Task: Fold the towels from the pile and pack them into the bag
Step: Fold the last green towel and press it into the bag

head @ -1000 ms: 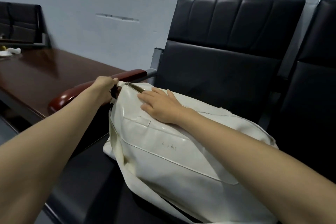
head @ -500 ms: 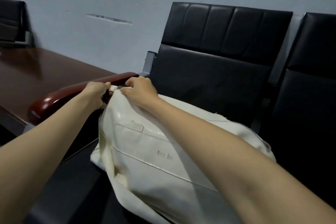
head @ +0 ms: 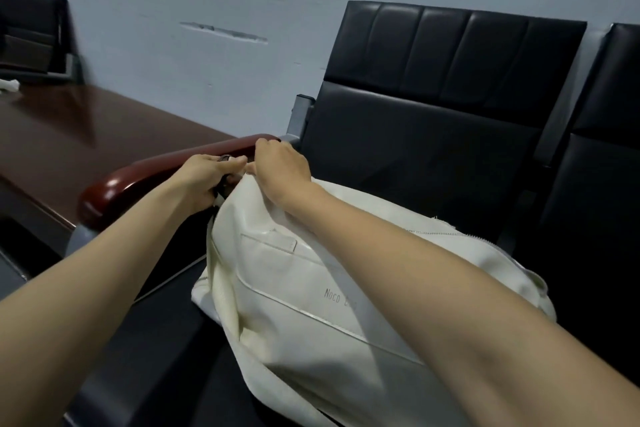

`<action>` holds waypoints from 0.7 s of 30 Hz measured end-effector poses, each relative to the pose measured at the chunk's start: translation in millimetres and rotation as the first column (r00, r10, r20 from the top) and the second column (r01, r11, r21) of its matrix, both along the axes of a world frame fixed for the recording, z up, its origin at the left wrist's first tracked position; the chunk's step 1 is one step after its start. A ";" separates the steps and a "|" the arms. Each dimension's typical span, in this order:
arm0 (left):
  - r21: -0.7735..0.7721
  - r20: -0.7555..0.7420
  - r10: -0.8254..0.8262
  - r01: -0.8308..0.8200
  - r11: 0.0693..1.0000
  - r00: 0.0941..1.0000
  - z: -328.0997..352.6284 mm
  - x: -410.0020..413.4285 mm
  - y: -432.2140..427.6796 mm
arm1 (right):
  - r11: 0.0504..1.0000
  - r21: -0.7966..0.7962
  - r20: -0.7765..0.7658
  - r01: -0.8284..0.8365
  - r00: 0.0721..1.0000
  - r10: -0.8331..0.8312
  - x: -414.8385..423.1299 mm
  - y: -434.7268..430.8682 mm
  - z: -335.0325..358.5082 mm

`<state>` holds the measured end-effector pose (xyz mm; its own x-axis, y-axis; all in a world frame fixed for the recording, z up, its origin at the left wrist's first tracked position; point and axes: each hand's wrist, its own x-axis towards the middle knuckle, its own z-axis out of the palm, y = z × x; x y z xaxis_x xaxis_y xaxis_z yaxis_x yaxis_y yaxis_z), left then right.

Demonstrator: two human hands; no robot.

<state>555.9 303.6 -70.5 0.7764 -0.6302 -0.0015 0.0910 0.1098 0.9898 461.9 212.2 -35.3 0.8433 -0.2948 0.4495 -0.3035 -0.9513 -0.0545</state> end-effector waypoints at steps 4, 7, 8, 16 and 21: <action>0.015 0.017 0.070 -0.071 0.997 0.997 -6.3 -1.9 -1.5 | 0.982 0.165 -0.203 0.090 0.978 -0.055 -0.6 4.0 7.5; -0.004 0.035 0.141 -0.140 0.990 0.989 -6.1 -8.2 -5.5 | 0.966 0.230 -0.244 0.116 0.968 -0.058 -4.2 6.1 6.7; -0.012 0.024 0.162 -0.162 0.987 0.987 -5.5 -10.0 -6.4 | 0.956 0.268 -0.243 0.123 0.968 -0.057 -4.2 4.4 6.2; 0.010 -0.039 0.235 -0.235 0.972 0.971 -5.2 -10.0 -12.8 | 0.979 0.147 0.026 -0.145 0.989 0.143 -16.4 -9.9 0.2; 0.073 -0.011 0.317 -0.315 0.946 0.948 -17.1 10.2 -18.5 | 0.907 -0.328 -0.118 -0.264 0.964 0.238 -52.3 -35.8 15.5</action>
<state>566.1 285.1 -87.6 0.9351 -0.3499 -0.0566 0.0853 0.0674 0.9941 409.6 176.4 -19.8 0.9038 0.0893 0.4184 -0.0434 -0.9538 0.2973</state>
